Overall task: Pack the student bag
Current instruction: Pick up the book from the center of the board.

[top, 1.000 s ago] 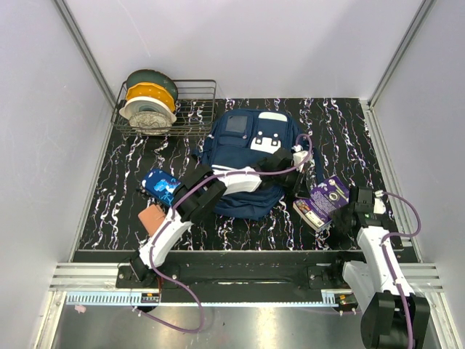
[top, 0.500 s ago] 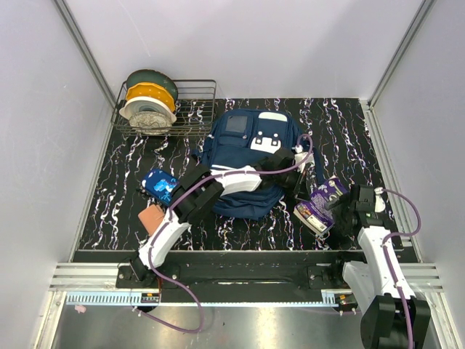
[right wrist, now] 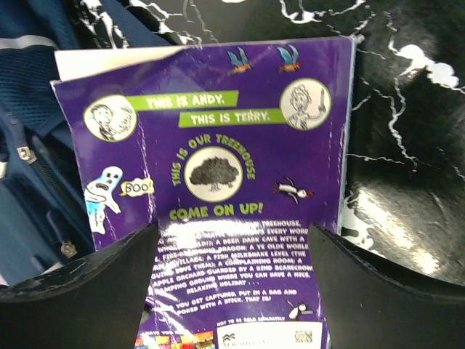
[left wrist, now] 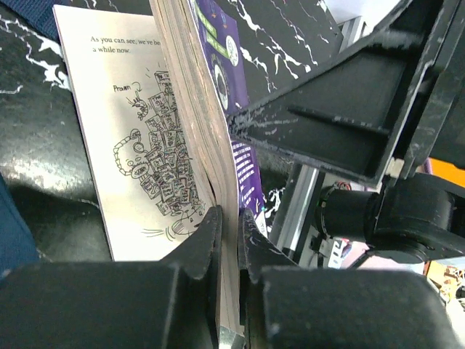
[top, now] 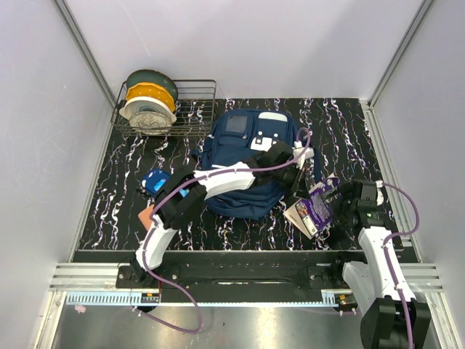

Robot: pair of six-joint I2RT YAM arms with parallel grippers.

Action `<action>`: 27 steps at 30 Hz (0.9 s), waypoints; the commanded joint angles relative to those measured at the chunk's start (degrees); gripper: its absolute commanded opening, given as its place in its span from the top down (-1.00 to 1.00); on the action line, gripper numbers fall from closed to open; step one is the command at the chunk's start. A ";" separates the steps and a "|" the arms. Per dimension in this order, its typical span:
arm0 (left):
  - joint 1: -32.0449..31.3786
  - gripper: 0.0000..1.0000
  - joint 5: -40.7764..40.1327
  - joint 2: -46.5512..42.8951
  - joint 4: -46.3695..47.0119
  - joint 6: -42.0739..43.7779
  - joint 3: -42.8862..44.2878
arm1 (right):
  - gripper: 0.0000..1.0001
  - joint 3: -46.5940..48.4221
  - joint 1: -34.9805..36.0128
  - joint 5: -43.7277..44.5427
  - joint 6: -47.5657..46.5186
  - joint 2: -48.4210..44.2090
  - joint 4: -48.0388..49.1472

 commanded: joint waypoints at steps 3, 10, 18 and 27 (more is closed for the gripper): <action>0.58 1.00 1.98 -11.49 5.08 -2.28 -3.28 | -0.85 3.90 0.37 -4.00 1.14 -1.25 4.71; 3.12 1.00 -3.73 -16.68 6.84 -4.83 -4.69 | -0.88 11.44 0.29 -2.95 -0.96 -2.99 -2.48; 7.79 1.00 -3.39 -19.14 9.74 -8.70 -4.17 | -0.97 15.08 0.29 -7.41 -3.07 -5.11 -5.68; 7.88 1.00 -1.28 -21.60 14.14 -11.42 -6.10 | -0.93 3.40 0.29 -22.89 3.25 -4.77 21.88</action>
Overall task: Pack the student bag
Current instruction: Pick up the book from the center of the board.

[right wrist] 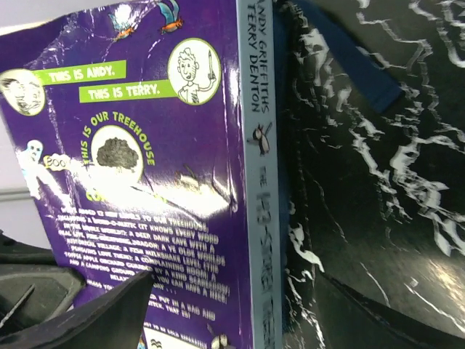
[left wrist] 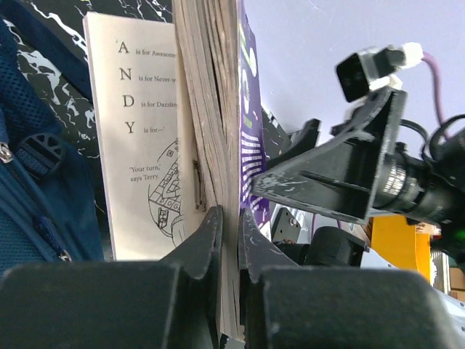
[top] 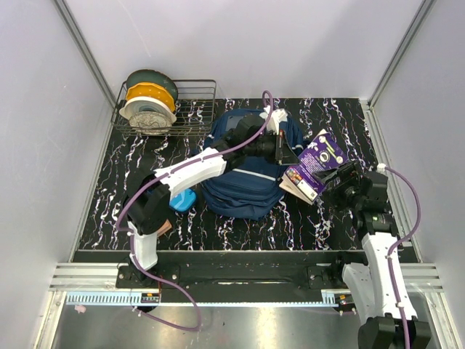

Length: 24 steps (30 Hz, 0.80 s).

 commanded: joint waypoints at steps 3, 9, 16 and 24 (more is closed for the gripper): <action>-0.54 1.00 2.55 -6.66 10.20 -3.27 -1.03 | -0.92 -6.52 0.24 -10.97 4.90 3.76 24.29; -0.54 1.00 2.81 -7.54 11.61 -3.97 -3.13 | -0.48 -9.96 0.24 -15.37 8.42 6.24 38.72; -0.45 1.00 2.55 -8.15 14.34 -5.82 -5.78 | 0.24 -11.63 0.24 -17.04 10.18 7.38 45.86; 0.51 1.00 -2.89 -11.05 12.58 -4.86 -11.39 | 0.02 -12.78 0.42 -20.55 9.48 19.12 54.72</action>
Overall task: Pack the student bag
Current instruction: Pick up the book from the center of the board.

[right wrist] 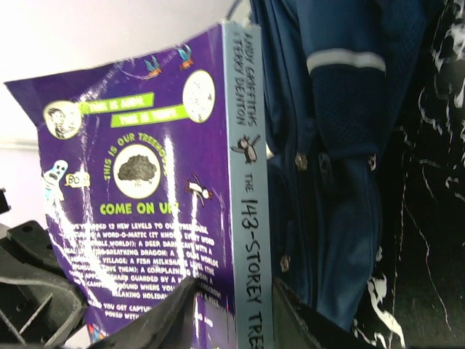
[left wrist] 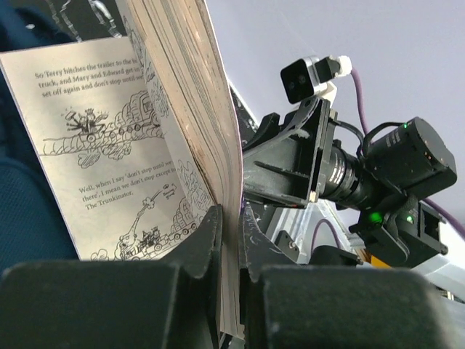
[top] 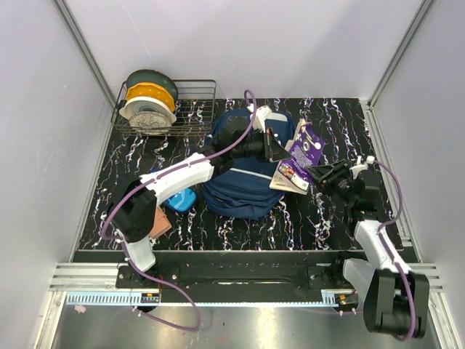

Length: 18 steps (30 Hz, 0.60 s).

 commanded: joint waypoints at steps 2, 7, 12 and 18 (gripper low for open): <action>-0.58 1.00 -0.06 -4.11 2.48 -0.66 -2.66 | 0.02 -0.17 1.07 -6.90 1.52 9.54 16.92; 0.74 1.00 -1.99 -4.02 3.26 -1.88 -7.14 | -0.15 0.01 2.30 -9.10 4.06 19.04 26.08; 1.70 1.00 -5.24 -4.02 2.39 -2.06 -11.00 | -0.36 1.06 3.97 -10.07 3.55 23.70 28.38; 2.67 1.00 -7.97 -2.97 -0.42 -2.24 -12.33 | -0.27 0.98 5.91 -10.68 3.89 27.04 31.98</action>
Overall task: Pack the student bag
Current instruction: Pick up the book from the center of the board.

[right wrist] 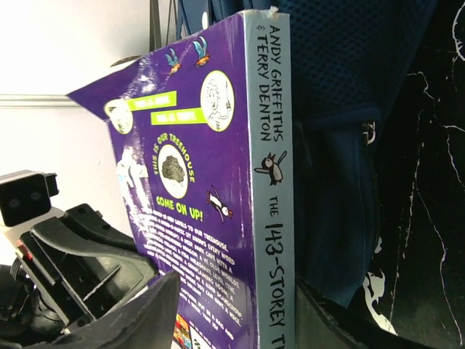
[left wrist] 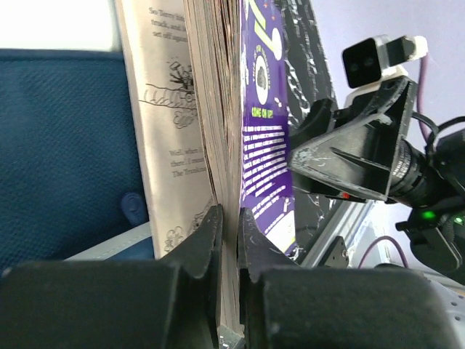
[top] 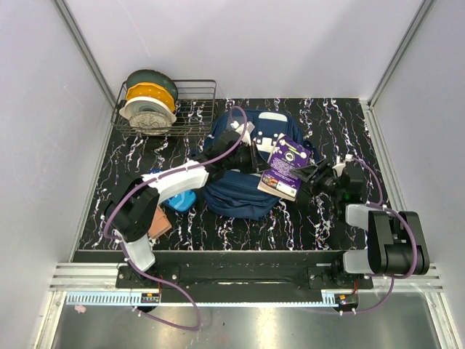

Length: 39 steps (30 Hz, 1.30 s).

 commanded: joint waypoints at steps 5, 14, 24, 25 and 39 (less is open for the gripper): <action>0.08 0.86 1.03 -0.84 0.35 -0.57 -0.79 | 0.14 1.13 1.76 -2.91 3.29 1.59 15.84; 0.60 -0.80 -0.45 -5.40 0.88 3.91 -2.54 | 1.00 6.84 1.76 -6.86 0.67 2.03 8.85; 8.60 -0.98 9.63 -10.34 15.81 -0.30 -9.75 | 1.00 10.71 1.76 -16.33 2.40 -2.46 10.31; 8.95 -0.98 11.13 -9.81 16.87 -0.83 -9.67 | 1.00 10.79 1.76 -17.48 4.07 -2.37 14.85; 9.83 -0.98 22.56 -2.43 31.37 -8.74 -3.87 | 1.00 12.99 1.85 -30.75 28.96 2.29 46.10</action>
